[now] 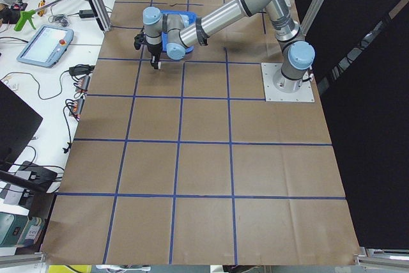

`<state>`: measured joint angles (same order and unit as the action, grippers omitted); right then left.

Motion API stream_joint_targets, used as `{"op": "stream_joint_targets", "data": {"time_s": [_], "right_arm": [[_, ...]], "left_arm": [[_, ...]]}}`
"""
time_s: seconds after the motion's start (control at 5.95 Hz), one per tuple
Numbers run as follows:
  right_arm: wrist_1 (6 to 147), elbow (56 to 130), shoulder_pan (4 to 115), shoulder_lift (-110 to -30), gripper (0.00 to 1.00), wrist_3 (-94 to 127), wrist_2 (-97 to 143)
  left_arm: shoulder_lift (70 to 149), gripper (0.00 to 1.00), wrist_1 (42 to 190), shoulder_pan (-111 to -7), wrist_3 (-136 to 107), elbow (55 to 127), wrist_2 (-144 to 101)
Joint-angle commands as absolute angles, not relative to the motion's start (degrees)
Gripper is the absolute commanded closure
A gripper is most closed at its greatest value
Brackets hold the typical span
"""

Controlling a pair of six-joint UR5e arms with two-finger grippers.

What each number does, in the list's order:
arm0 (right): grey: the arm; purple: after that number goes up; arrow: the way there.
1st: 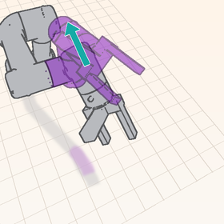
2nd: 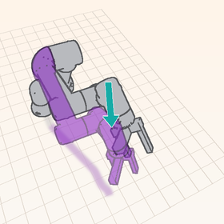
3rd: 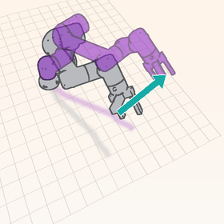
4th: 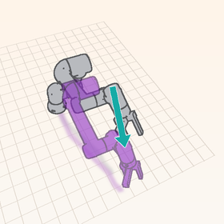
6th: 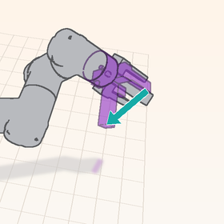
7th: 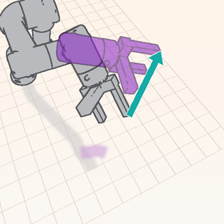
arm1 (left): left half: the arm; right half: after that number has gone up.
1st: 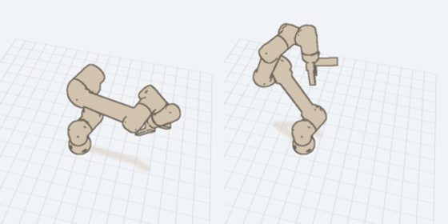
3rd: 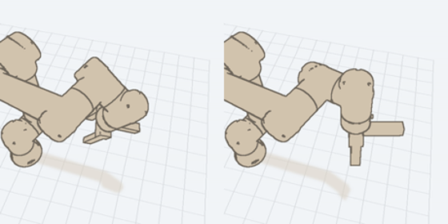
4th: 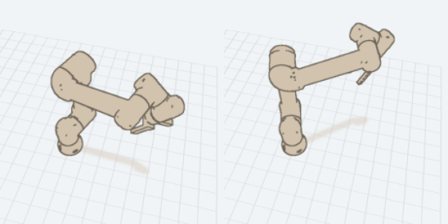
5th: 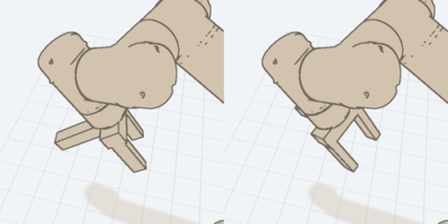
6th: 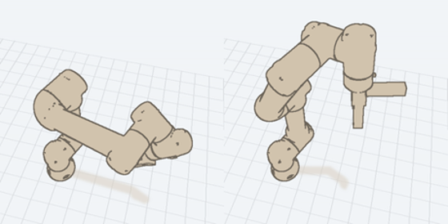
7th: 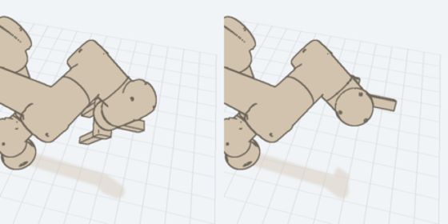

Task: Assemble white blocks and place on blue tray

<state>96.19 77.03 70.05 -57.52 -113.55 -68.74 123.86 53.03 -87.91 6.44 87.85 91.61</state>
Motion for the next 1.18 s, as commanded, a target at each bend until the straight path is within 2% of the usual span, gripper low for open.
{"op": "stream_joint_targets", "data": {"time_s": [0.0,0.34,0.67,0.84,1.01], "right_arm": [[104.63,82.75,68.74,-55.9,0.0,-113.29,-64.37],[111.69,86.83,68.47,-55.38,0.0,-113.2,-62.77],[114.95,86.57,68.47,-52.83,0.0,-113.12,-61.79],[114.87,86.92,68.47,-52.74,0.0,-113.38,-61.79],[114.79,87.1,68.47,-52.21,0.0,-113.47,-62.05]], "left_arm": [[123.13,0.9,60.44,-95.84,-5.2,81.51,91.93],[122.7,0.92,60.12,-102.89,5.09,81.65,91.06],[122.08,0.93,57.77,-105.73,34.34,84.8,91.49],[122.95,0.98,55.4,-105.73,45.42,84.81,91.41],[122.61,0.98,54.85,-105.99,56.49,84.99,91.23]]}}
